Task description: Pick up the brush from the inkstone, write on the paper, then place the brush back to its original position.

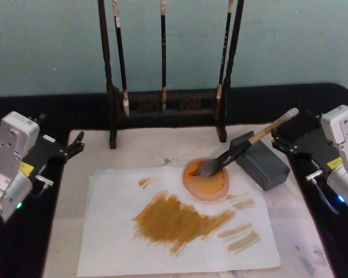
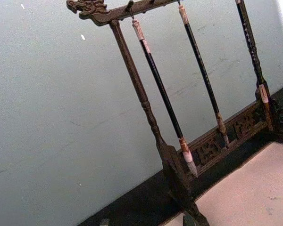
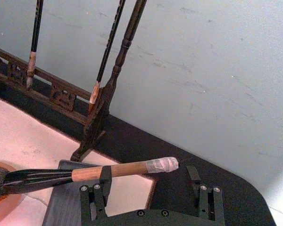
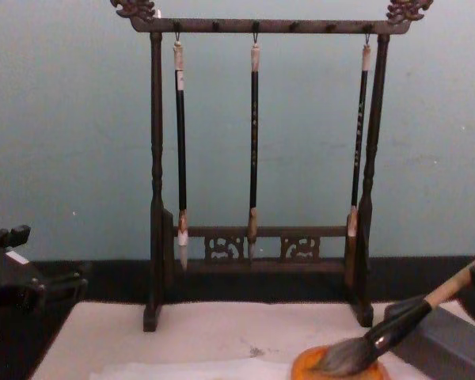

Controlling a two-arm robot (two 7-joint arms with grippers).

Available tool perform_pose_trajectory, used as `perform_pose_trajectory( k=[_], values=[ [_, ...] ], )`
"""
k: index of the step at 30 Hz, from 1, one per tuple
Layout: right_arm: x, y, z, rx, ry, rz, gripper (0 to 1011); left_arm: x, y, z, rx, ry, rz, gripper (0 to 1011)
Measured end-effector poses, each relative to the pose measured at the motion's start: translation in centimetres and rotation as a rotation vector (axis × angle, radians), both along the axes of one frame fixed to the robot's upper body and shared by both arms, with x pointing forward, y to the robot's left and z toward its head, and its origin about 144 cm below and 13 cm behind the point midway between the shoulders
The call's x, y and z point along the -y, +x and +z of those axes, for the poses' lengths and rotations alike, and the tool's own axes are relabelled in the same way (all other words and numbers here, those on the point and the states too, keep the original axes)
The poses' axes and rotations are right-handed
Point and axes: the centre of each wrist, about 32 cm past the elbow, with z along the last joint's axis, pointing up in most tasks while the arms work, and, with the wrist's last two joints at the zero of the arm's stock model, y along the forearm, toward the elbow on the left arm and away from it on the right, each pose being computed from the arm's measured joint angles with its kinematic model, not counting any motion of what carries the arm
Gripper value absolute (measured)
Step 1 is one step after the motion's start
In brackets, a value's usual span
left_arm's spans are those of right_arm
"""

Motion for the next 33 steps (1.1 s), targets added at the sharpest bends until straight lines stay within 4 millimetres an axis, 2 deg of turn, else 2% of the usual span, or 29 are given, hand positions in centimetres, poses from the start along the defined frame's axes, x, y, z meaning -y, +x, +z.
perform_pose_trajectory(
  k=[33],
  values=[
    [0.0,0.0,0.0,0.0,0.0,0.0,1000,0.0,0.0,0.0,0.0,0.0,0.0,1010]
  ],
)
